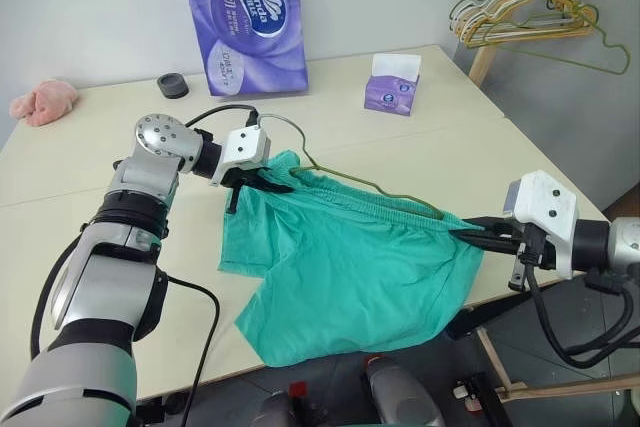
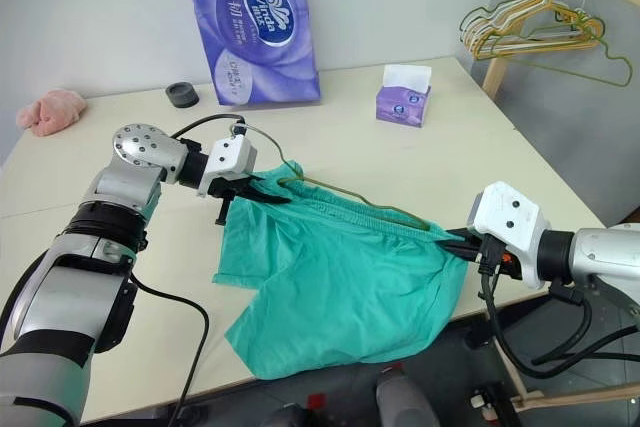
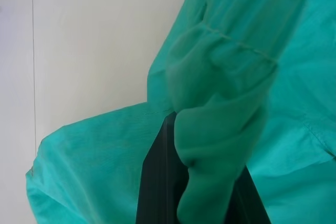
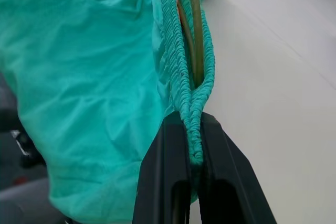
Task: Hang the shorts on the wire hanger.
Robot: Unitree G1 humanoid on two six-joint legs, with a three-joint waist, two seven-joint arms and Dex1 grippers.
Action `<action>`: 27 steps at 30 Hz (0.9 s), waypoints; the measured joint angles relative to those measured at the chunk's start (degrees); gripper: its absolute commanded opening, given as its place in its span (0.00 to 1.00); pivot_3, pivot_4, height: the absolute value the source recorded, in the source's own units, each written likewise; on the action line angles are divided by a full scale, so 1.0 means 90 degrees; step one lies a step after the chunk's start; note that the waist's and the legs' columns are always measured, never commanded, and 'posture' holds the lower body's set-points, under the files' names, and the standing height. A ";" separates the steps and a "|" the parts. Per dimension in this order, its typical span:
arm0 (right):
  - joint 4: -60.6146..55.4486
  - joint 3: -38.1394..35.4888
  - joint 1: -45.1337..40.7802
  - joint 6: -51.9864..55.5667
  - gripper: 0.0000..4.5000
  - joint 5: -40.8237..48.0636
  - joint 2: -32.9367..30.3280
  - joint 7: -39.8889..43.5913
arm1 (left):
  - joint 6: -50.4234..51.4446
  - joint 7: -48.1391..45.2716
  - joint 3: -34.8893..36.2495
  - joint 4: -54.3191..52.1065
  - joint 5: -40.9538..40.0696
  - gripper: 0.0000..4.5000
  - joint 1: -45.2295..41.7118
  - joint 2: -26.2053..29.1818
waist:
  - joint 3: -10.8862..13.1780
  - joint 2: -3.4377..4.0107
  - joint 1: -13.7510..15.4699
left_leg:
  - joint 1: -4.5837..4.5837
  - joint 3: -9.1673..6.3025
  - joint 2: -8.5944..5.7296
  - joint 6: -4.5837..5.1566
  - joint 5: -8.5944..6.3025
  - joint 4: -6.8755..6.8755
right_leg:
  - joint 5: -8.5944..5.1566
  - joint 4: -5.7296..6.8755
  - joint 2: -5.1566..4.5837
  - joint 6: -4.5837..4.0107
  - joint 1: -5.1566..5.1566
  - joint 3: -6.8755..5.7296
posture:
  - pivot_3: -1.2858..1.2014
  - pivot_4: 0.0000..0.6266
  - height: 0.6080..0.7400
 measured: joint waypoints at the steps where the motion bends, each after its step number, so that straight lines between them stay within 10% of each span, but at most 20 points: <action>1: 0.0022 0.0191 -0.0123 -0.0114 0.00 -0.0103 0.0028 0.0023 | -0.0001 0.0030 0.0000 0.0023 0.0033 0.00 0.0000 -0.0001 | -0.0001 -0.0001 0.0004 | 0.0001 0.0000 0.0003 0.0000 0.0000 0.0000 | 0.0000 0.0000 0.0002 0.0000 0.0000 0.0000 | 0.39 0.19 1.00; 6: 0.0049 0.0983 -0.0233 -0.0145 0.00 -0.0278 0.0413 -0.0053 | -0.0045 0.0141 0.0000 0.0152 0.0290 0.00 0.0017 0.0024 | 0.0004 0.0005 0.0019 | -0.0001 -0.0001 0.0004 0.0000 0.0000 -0.0001 | 0.0000 0.0005 0.0004 0.0000 -0.0004 0.0002 | 0.40 0.20 1.00; 16: 0.0186 -0.0756 0.0540 -0.0439 0.00 -0.0225 0.0136 0.0662 | -0.0479 0.0200 -0.0004 -0.0108 0.0214 0.00 0.0017 -0.0065 | 0.0006 0.0001 0.0196 | 0.0007 0.0000 0.0005 0.0000 0.0000 0.0003 | 0.0000 0.0005 0.0005 0.0000 0.0006 0.0002 | 0.40 0.21 1.00; 27: 0.0247 -0.0383 -0.0836 0.0035 0.00 0.0347 -0.0044 0.0510 | -0.0789 0.0637 -0.0063 0.0119 0.0426 0.00 -0.0118 -0.0010 | 0.0010 0.0002 0.0183 | 0.0009 0.0002 0.0008 0.0000 0.0000 0.0000 | 0.0000 0.0006 0.0006 0.0000 0.0004 0.0004 | 0.40 0.21 1.00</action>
